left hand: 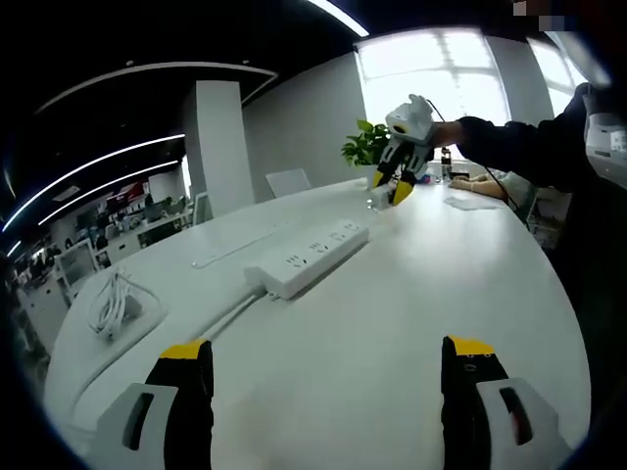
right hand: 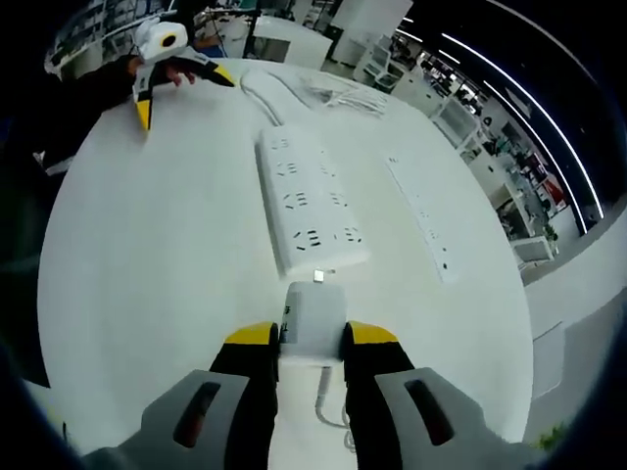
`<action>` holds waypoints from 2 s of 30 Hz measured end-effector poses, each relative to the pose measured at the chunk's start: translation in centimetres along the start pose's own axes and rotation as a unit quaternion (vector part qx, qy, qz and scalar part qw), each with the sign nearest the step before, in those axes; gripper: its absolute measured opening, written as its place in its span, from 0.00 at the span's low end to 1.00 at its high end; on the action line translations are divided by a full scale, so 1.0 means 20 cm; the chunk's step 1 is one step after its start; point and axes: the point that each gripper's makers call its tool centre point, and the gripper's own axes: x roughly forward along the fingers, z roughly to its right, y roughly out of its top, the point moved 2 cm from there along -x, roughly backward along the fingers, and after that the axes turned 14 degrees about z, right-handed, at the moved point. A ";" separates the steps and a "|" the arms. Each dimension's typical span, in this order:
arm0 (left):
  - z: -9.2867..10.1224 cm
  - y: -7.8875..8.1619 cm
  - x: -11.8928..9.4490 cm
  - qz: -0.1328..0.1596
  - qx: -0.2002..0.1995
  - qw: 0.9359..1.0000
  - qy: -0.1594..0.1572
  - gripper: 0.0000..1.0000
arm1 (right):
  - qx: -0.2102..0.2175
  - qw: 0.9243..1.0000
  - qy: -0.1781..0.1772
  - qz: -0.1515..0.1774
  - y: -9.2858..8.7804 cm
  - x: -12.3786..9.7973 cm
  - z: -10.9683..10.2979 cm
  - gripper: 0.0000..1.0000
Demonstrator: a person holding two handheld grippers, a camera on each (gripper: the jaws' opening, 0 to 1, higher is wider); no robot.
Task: Straighten the power strip on the desk, plug the charger into it
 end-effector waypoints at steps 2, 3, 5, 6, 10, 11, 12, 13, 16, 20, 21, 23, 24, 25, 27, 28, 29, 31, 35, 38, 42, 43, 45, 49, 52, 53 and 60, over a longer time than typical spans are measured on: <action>0.00 0.00 0.00 0.000 0.000 1.000 0.001 0.99 | -0.005 1.000 0.003 -0.005 0.00 0.01 -0.01 0.25; 0.00 0.00 0.00 0.000 0.000 1.000 0.002 0.99 | -0.008 1.000 0.004 -0.008 0.00 0.01 -0.01 0.25; 0.00 -0.01 0.00 0.000 -0.001 1.000 0.002 0.99 | -0.014 1.000 0.005 -0.011 0.01 0.02 0.00 0.25; -0.01 -0.01 0.00 0.001 -0.001 1.000 0.002 0.99 | -0.016 1.000 0.006 -0.011 0.01 0.02 0.00 0.25; -0.01 -0.02 0.00 0.001 -0.003 1.000 0.002 0.99 | -0.020 1.000 0.011 -0.013 0.03 0.04 -0.01 0.25; -0.01 -0.02 0.01 0.001 -0.003 1.000 0.002 0.99 | -0.021 1.000 0.012 -0.014 0.03 0.04 -0.01 0.25; -0.01 -0.02 0.01 0.001 -0.003 1.000 0.001 0.99 | -0.022 1.000 0.012 -0.014 0.03 0.04 -0.01 0.24; -0.01 -0.02 0.01 0.001 -0.003 1.000 0.001 0.99 | -0.023 1.000 0.013 -0.015 0.03 0.04 -0.01 0.24; -0.02 -0.02 0.01 0.002 -0.003 1.000 0.002 0.99 | -0.029 0.999 0.012 -0.015 0.05 0.04 0.00 0.24; -0.03 -0.02 0.00 0.003 -0.004 1.000 0.004 0.99 | -0.038 0.999 0.015 -0.018 0.06 0.05 0.00 0.24; -0.03 -0.02 0.00 0.003 -0.004 1.000 0.004 0.99 | -0.039 0.999 0.016 -0.019 0.06 0.06 0.00 0.24; -0.03 -0.03 0.00 0.004 -0.005 1.000 0.005 0.99 | -0.043 0.999 0.016 -0.021 0.07 0.06 0.00 0.24; -0.03 -0.03 0.00 0.004 -0.006 1.000 0.005 0.99 | -0.044 0.999 0.016 -0.021 0.07 0.06 0.00 0.24; -0.03 -0.03 0.00 0.004 -0.006 1.000 0.005 0.99 | -0.044 0.999 0.016 -0.021 0.07 0.07 0.00 0.24; -0.03 -0.04 0.00 0.001 -0.006 1.000 0.003 0.99 | -0.046 0.999 0.018 -0.022 0.08 0.08 0.00 0.24; -0.03 -0.04 0.00 0.001 -0.006 1.000 0.003 0.99 | -0.049 0.998 0.018 -0.024 0.08 0.08 0.00 0.24; -0.03 -0.04 0.00 0.001 -0.006 1.000 0.003 0.99 | -0.052 0.998 0.018 -0.026 0.08 0.09 0.00 0.24; -0.04 -0.05 0.00 0.002 -0.007 1.000 0.004 0.99 | -0.058 0.998 0.018 -0.030 0.08 0.09 0.01 0.24; -0.04 -0.05 0.00 0.003 -0.007 1.000 0.005 0.99 | -0.063 0.997 0.019 -0.031 0.09 0.11 0.02 0.24; -0.04 -0.06 0.00 0.003 -0.008 1.000 0.005 0.99 | -0.071 0.997 0.017 -0.034 0.10 0.12 0.02 0.24; -0.04 -0.06 0.00 0.003 -0.008 1.000 0.006 0.99 | -0.081 0.996 0.018 -0.038 0.11 0.13 0.03 0.24; -0.04 -0.06 0.00 0.003 -0.008 1.000 0.006 0.99 | -0.084 0.996 0.018 -0.039 0.11 0.13 0.02 0.24; -0.04 -0.06 0.00 0.003 -0.008 1.000 0.006 0.99 | -0.089 0.995 0.016 -0.042 0.12 0.14 0.03 0.24; -0.04 -0.05 -0.01 0.005 -0.008 1.000 0.006 0.99 | -0.103 0.993 0.019 -0.051 0.13 0.16 0.02 0.24; -0.04 -0.05 -0.01 0.006 -0.008 1.000 0.006 0.99 | -0.109 0.992 0.021 -0.056 0.13 0.18 0.01 0.24; -0.04 -0.05 -0.02 0.007 -0.009 1.000 0.007 0.99 | -0.111 0.992 0.023 -0.060 0.13 0.18 0.01 0.24; -0.05 -0.05 -0.03 0.011 -0.012 1.000 0.008 0.99 | -0.119 0.990 0.026 -0.075 0.12 0.20 0.03 0.24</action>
